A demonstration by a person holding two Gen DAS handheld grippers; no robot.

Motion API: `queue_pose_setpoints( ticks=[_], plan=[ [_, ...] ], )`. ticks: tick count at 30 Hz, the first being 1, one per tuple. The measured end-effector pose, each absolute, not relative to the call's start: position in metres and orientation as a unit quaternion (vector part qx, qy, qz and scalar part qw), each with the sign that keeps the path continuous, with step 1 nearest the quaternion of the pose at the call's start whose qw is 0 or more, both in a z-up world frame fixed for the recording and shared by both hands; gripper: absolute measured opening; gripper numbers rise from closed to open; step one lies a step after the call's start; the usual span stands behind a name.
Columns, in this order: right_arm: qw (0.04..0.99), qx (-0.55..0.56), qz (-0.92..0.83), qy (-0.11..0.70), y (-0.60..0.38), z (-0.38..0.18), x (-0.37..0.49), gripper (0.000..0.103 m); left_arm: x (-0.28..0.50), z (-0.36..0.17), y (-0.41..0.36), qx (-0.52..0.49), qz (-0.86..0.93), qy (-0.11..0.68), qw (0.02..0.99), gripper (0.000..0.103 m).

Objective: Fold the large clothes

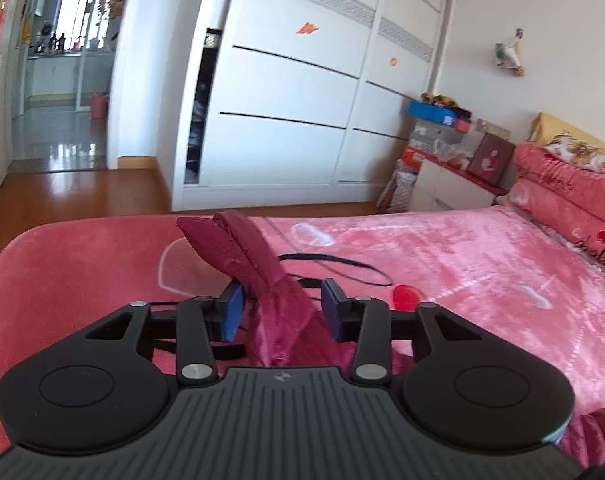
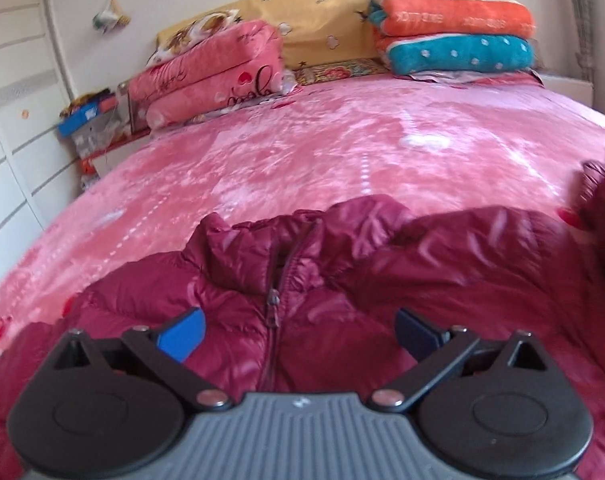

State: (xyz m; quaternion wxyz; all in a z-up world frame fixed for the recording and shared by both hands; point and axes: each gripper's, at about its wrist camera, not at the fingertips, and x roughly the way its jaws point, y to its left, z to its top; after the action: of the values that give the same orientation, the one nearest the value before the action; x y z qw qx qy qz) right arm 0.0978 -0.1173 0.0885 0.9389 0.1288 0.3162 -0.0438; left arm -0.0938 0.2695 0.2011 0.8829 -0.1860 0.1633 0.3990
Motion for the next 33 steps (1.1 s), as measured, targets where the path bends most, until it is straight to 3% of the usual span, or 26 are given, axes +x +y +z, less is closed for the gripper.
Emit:
queue_pose_setpoints(
  ticks=[9, 26, 33],
  plan=[
    [0.927, 0.114, -0.083, 0.348, -0.151, 0.098, -0.007, 0.101, -0.106, 0.237, 0.203, -0.134, 0.299, 0.135, 0.935, 0.06],
    [0.923, 0.077, -0.114, 0.361, -0.158, 0.09, -0.124, 0.101, -0.187, 0.239, 0.094, -0.051, 0.138, 0.187, 0.971, 0.076],
    [0.922, 0.072, -0.133, 0.357, -0.165, 0.087, -0.156, 0.101, -0.215, 0.242, 0.072, -0.027, 0.09, 0.2, 0.975, 0.077]
  ],
)
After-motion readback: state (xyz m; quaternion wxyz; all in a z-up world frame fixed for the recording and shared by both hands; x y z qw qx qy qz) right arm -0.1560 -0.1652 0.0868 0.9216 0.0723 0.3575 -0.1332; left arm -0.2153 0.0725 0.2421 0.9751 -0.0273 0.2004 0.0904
